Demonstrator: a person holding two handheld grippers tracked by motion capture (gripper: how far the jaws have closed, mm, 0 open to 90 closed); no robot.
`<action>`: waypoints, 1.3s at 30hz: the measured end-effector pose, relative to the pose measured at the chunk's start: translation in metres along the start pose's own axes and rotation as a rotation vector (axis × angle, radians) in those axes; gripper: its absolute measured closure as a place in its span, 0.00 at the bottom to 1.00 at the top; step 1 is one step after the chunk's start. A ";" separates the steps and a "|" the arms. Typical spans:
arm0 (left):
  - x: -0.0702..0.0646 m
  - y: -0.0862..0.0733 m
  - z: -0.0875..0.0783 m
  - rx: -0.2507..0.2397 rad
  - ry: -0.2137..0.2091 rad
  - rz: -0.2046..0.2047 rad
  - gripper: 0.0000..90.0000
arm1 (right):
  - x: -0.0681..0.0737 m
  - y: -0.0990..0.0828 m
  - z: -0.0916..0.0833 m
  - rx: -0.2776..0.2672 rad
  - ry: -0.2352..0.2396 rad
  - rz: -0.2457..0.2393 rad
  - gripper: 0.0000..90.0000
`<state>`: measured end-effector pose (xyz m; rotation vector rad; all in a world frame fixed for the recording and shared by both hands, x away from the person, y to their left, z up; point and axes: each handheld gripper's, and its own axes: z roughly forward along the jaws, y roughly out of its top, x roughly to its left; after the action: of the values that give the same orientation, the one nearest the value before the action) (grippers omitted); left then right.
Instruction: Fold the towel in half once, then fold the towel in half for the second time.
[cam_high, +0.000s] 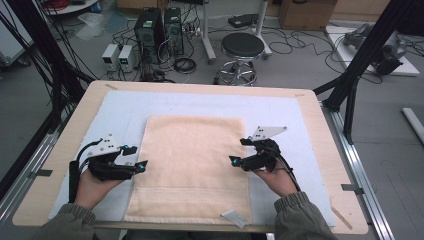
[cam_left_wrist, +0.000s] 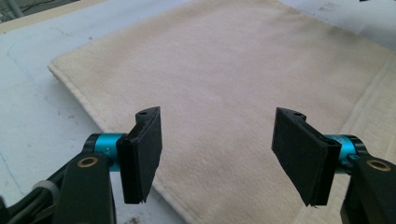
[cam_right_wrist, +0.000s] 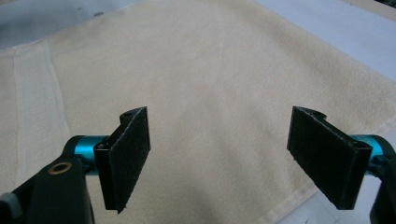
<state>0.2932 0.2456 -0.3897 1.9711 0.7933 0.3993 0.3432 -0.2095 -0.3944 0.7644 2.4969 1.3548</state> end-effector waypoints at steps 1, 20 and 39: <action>0.001 0.001 0.001 -0.003 0.000 -0.006 0.37 | -0.001 0.001 0.000 0.002 0.001 -0.002 0.23; 0.043 0.052 0.010 0.012 0.072 -0.005 0.38 | -0.039 0.037 -0.005 0.018 -0.064 -0.014 0.23; 0.110 0.050 0.080 0.026 0.173 -0.097 0.45 | -0.108 0.031 0.037 0.055 -0.150 0.103 0.23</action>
<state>0.4381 0.2501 -0.3911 1.9316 1.0047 0.5090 0.4600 -0.2264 -0.3969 0.9809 2.4168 1.2149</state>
